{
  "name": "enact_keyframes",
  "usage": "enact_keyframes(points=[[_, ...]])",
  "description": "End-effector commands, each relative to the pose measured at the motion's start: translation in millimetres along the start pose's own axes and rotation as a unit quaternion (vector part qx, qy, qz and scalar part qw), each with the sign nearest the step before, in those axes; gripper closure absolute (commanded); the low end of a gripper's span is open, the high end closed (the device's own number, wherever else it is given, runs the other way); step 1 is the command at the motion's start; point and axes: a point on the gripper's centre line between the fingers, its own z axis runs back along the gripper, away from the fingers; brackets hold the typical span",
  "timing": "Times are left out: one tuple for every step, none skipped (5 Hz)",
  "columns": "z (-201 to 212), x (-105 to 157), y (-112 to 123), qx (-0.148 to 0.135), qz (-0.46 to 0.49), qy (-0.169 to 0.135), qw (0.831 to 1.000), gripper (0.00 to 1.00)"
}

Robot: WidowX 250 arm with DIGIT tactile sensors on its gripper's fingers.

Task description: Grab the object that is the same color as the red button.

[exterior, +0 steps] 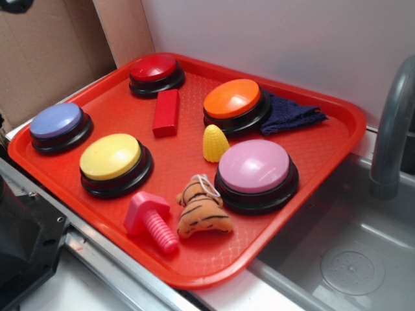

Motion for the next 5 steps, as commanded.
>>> enact_keyframes(points=[[0.0,0.0,0.0,0.0,0.0,0.0,1.0,0.0],[-18.6,19.5,14.2,-0.015,0.102,0.005,0.995,0.0],[-45.2,43.8,32.9,-0.009,0.203,0.013,0.979,0.0],[-68.5,64.8,54.1,-0.009,0.276,0.017,0.961,0.0],[-96.5,90.1,73.6,-0.001,0.355,0.008,0.935,0.0]])
